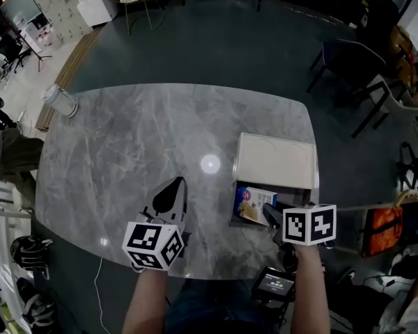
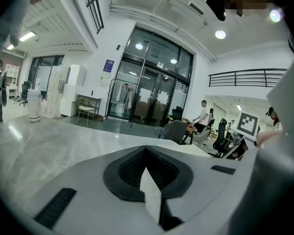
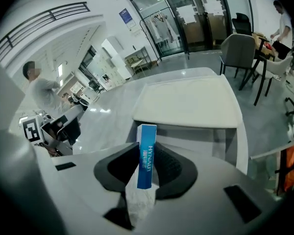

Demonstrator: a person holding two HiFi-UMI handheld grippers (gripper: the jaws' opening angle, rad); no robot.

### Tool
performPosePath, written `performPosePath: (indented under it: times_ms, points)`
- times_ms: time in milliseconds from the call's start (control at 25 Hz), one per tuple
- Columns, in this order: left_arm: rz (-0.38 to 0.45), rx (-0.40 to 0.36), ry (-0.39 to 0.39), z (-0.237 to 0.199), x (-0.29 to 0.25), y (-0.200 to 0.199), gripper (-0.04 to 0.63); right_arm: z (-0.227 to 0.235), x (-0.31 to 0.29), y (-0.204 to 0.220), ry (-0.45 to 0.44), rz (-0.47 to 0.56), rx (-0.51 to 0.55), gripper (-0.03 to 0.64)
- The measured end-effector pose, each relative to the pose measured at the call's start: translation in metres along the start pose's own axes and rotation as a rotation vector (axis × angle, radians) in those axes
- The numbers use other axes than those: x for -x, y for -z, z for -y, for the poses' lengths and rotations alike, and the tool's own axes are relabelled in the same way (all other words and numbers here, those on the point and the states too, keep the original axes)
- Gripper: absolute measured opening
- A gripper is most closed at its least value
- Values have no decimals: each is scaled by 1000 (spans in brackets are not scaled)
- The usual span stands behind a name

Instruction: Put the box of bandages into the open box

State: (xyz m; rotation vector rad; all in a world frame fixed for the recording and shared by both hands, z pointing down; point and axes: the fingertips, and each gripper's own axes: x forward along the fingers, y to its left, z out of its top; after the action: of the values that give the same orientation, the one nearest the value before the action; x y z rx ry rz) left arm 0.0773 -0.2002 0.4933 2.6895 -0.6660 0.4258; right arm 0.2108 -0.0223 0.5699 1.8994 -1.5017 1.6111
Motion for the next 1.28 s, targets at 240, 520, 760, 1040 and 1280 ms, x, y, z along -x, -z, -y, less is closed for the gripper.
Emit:
performPosePath:
  times_ms: [240,520,760,1040,1280]
  points:
    - [5,17,-10,-4,0,-4,10,11,-15,-5,56,-33,33,144]
    - [-15,21,-34,-10,1,1,11,47,-36,16,122,-136,-4,176]
    - [-21,21,-43,-12,-1,2,10,58,-55,34,254,-240,154,190]
    - [-21,9,-24,-5,-4,0,10,60,-55,31,227,-192,116,210]
    - [5,14,-27,-6,-1,-6,10,59,-33,18,210,-65,39,193]
